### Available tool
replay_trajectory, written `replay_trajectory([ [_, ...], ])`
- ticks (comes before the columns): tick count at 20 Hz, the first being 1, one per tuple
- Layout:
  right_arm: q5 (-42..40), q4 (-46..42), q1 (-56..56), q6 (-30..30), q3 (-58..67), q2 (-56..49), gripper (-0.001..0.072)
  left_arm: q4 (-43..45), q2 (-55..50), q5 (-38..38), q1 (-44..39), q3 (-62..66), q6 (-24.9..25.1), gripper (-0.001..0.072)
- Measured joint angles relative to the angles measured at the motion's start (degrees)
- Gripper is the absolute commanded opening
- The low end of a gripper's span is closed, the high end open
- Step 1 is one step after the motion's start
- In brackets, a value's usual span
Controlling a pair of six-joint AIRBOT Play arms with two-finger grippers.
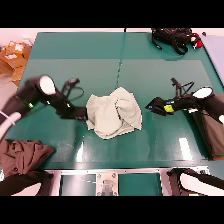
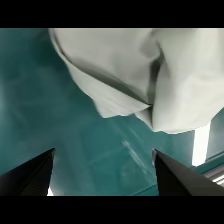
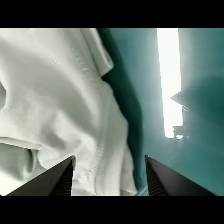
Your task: Fold the shirts.
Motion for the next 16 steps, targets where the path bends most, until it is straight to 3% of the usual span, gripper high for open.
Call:
replay_trajectory([
  [4, 0.0, 5.6, 4.4, -5.2, 0.6, -7.1, 0.0501, -9.9, 0.3, 16.1, -3.9, -12.0, 0.5, 0.0692],
  [5, -0.1, 6.5, 5.6, -5.9, 1.2, -8.9, 0.0456, -11.4, 0.0, 20.0, -4.7, -13.7, 0.7, 0.0692],
  [6, -0.2, 7.0, 6.6, -6.6, 1.9, -10.6, 0.0334, -12.6, -0.6, 23.5, -5.4, -15.0, 0.7, 0.0650],
  [7, -0.2, 7.5, 7.2, -6.9, 2.6, -12.1, 0.0168, -14.2, -1.1, 26.1, -5.9, -15.8, 0.9, 0.0512],
  [8, -0.2, 7.8, 7.8, -7.2, 3.5, -13.3, 0.0018, -15.5, -1.7, 28.8, -6.3, -16.4, 1.0, 0.0296],
  [9, -0.2, 8.1, 8.1, -7.4, 4.2, -14.1, 0.0017, -15.9, -2.2, 30.3, -6.5, -16.8, 1.0, 0.0087],
  [10, 0.0, 8.2, 8.2, -7.7, 5.1, -14.7, 0.0016, -16.1, -2.5, 31.3, -6.7, -16.9, 1.1, 0.0024],
  [13, 1.6, 8.2, 7.1, -8.2, 8.1, -15.2, 0.0016, -13.5, -1.8, 31.2, -7.0, -14.8, 1.9, 0.0023],
  [16, 4.5, 7.8, 3.5, -8.3, 12.1, -13.3, 0.0016, -2.4, 1.1, 25.8, -7.1, -9.6, -0.5, 0.0023],
])
